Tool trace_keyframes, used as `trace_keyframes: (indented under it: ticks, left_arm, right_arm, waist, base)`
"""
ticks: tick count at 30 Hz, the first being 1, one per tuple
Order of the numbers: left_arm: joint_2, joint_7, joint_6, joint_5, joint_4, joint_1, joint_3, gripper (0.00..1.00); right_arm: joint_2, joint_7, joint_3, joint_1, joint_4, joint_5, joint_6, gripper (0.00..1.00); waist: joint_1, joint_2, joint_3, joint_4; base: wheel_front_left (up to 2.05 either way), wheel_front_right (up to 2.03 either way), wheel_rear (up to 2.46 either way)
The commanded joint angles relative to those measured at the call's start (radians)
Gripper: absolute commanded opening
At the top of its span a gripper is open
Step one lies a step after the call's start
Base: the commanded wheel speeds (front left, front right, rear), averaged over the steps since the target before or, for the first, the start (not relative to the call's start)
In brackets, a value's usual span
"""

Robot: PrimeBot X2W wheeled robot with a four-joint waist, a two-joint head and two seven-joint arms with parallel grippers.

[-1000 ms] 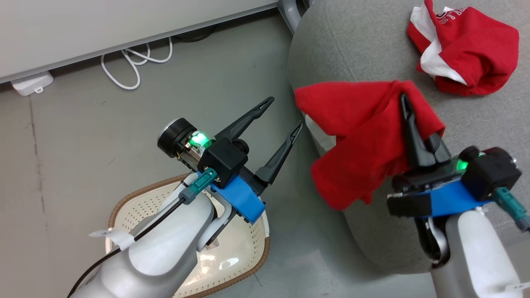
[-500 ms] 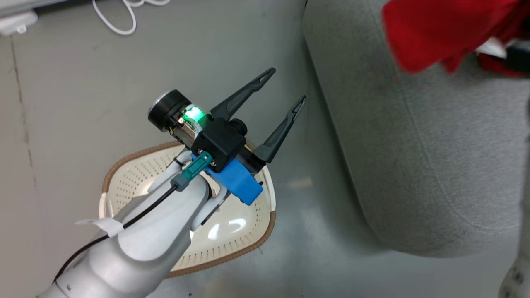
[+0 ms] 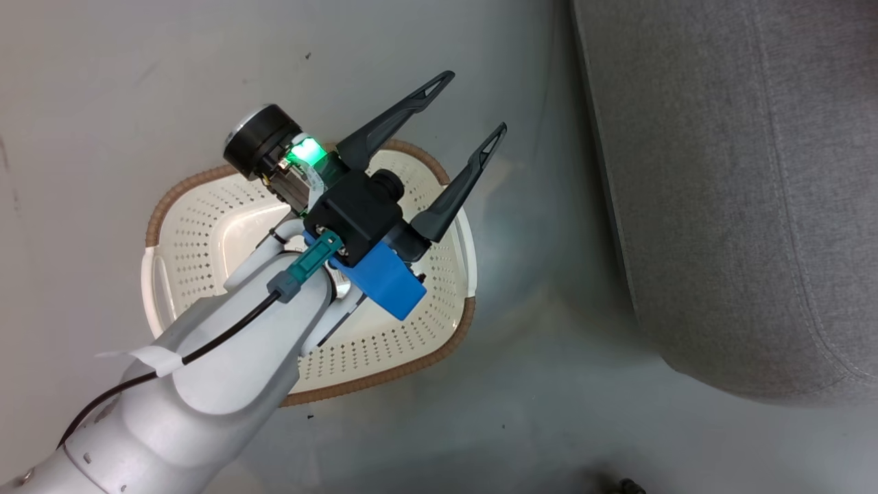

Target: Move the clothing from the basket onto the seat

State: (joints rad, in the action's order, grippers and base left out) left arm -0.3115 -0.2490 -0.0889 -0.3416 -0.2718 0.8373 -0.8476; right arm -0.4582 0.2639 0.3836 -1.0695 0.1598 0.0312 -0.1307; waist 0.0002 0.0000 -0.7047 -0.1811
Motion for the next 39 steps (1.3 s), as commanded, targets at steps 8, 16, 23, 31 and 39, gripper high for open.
trace_keyframes:
  ticks: [8, 16, 23, 31, 39]
  left_arm:
    - [-0.025, 0.003, 0.002, 0.006, 0.015, 0.031, 0.003, 1.00]
    - [-0.029, 0.009, 0.003, 0.008, 0.023, 0.044, -0.007, 1.00]
    - [-0.025, 0.003, 0.008, 0.000, 0.014, 0.036, -0.012, 1.00]
    - [-0.021, -0.006, 0.018, -0.009, 0.000, 0.008, -0.011, 1.00]
    - [-0.007, -0.016, 0.040, -0.036, -0.019, -0.066, 0.013, 1.00]
  right_arm:
    - [-0.066, 0.001, 0.064, 0.063, 0.141, 0.042, 0.000, 0.00]
    - [0.043, 0.001, 0.050, 0.136, 0.275, 0.031, 0.000, 0.00]
    - [0.122, 0.001, 0.058, 0.236, 0.304, 0.035, 0.000, 0.00]
    - [0.176, 0.001, 0.056, 0.324, 0.300, 0.030, 0.000, 1.00]
    - [0.221, 0.001, 0.059, 0.494, 0.234, 0.025, 0.000, 1.00]
  waist:
    - [-0.0002, 0.0000, -0.040, -0.005]
    - [-0.0002, 0.0000, -0.050, -0.004]
    - [-0.0002, 0.0000, -0.027, 0.007]
    - [-0.0002, 0.0000, 0.038, -0.001]
    - [-0.0002, 0.0000, 0.172, -0.003]
  base:
    - [0.00, 0.00, 0.00]
    - [0.00, 0.00, 0.00]
    - [0.00, 0.00, 0.00]
    - [0.00, 0.00, 0.00]
    - [0.00, 0.00, 0.00]
